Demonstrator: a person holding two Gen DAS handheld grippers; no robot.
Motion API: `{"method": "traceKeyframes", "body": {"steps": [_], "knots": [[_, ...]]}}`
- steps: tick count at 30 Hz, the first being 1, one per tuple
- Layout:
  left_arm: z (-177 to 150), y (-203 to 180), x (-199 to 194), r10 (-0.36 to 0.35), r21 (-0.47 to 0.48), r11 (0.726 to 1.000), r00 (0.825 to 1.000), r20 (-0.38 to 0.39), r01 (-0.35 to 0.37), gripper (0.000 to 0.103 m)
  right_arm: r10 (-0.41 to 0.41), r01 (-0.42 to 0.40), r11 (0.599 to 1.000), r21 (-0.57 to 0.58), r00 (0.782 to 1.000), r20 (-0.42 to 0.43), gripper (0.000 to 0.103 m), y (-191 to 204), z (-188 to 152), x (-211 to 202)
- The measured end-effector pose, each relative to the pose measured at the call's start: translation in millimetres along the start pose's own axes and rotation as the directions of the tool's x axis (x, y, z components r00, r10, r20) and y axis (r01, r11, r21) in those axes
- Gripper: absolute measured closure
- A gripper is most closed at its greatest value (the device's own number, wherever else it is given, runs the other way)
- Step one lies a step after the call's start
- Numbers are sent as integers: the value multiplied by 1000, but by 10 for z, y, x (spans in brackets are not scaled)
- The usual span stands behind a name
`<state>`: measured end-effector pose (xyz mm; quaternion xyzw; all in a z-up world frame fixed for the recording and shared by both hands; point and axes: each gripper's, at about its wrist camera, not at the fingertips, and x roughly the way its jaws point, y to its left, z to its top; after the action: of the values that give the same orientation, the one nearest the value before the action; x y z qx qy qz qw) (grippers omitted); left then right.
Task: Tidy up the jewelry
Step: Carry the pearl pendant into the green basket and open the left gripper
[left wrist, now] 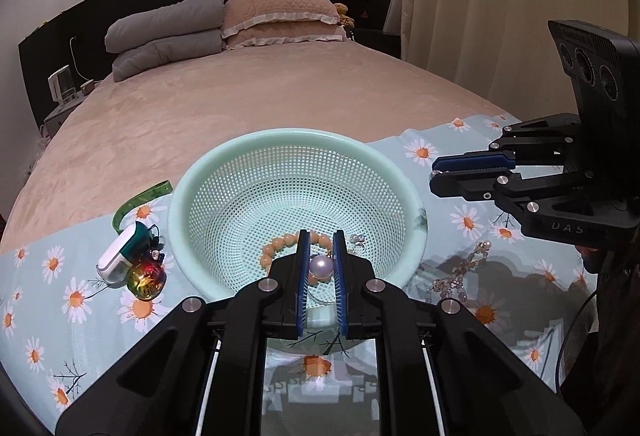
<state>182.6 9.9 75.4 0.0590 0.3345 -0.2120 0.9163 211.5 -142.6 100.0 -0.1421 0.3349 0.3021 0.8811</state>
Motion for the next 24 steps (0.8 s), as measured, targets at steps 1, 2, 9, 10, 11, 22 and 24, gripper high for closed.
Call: {"method": "traceKeyframes", "body": {"steps": [1, 2, 9, 10, 11, 22, 24], "knots": [[-3, 10, 22, -1, -4, 1000, 1000, -4, 1, 91, 7, -7, 1000, 9, 1000, 3, 91, -5, 8, 23], [-5, 16, 43, 3, -6, 1000, 1000, -10, -3, 91, 9, -9, 1000, 13, 1000, 3, 91, -8, 15, 54], [-6, 36, 78, 50, -27, 998, 999, -4, -50, 77, 2, -5, 998, 56, 999, 48, 84, 23, 45, 153], [-5, 47, 59, 65, -32, 997, 998, 6, -64, 55, -10, 7, 998, 64, 999, 51, 68, 20, 54, 161], [-8, 64, 28, 87, -36, 996, 996, 22, -86, 40, -47, 42, 997, 72, 997, 57, 56, 20, 56, 155], [-27, 355, -242, 152, -147, 980, 983, 106, -136, 6, -231, 213, 962, 169, 969, 91, 17, -377, -59, -131], [-41, 354, -225, 146, -145, 981, 984, 100, -131, 6, -241, 224, 959, 176, 967, 82, 16, -431, -89, -150]]}}
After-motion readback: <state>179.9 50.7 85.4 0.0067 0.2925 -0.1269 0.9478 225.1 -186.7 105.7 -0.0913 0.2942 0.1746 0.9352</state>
